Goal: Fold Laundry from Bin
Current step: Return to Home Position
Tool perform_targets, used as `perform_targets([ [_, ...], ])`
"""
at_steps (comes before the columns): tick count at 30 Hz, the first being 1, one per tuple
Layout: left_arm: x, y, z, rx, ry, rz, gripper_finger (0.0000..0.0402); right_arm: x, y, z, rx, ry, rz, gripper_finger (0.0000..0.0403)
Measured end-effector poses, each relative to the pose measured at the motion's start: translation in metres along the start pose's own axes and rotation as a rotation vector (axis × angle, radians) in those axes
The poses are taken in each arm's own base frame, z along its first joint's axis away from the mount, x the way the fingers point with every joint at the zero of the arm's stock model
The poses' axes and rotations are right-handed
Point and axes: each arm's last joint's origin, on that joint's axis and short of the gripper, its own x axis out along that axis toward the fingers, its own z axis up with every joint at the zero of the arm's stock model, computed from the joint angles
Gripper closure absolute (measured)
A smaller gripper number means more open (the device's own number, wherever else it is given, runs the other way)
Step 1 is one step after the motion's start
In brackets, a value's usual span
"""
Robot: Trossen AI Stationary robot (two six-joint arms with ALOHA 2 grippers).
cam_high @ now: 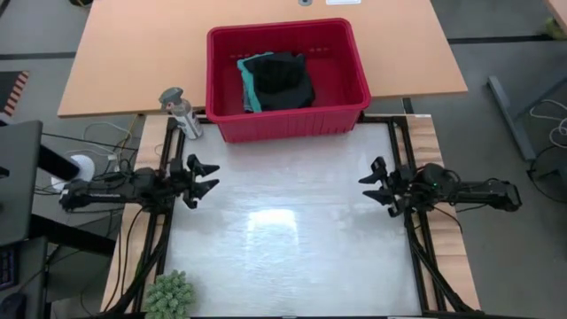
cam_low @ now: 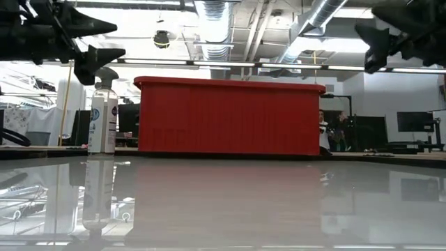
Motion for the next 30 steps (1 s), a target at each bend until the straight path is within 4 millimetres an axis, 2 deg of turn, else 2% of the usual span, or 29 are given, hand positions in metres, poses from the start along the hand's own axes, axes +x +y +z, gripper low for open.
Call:
perform_targets([
  [5, -0.001, -0.003, -0.005, 0.015, 0.042, -0.012, 0.0140, -0.001, -0.003, -0.011, -0.024, 0.117, -0.026, 0.0202],
  [14, -0.002, -0.001, -0.014, -0.112, 0.136, 0.017, 0.0140, -0.003, -0.005, -0.024, 0.046, 0.249, -0.055, 0.0202],
  [21, -0.004, 0.004, -0.026, -0.097, 0.259, 0.067, 0.0140, -0.006, -0.006, -0.034, 0.068, 0.349, -0.075, 0.0202],
  [30, -0.004, 0.004, -0.027, -0.093, 0.278, 0.067, 0.0140, -0.007, -0.006, -0.035, 0.071, 0.360, -0.078, 0.0202],
])
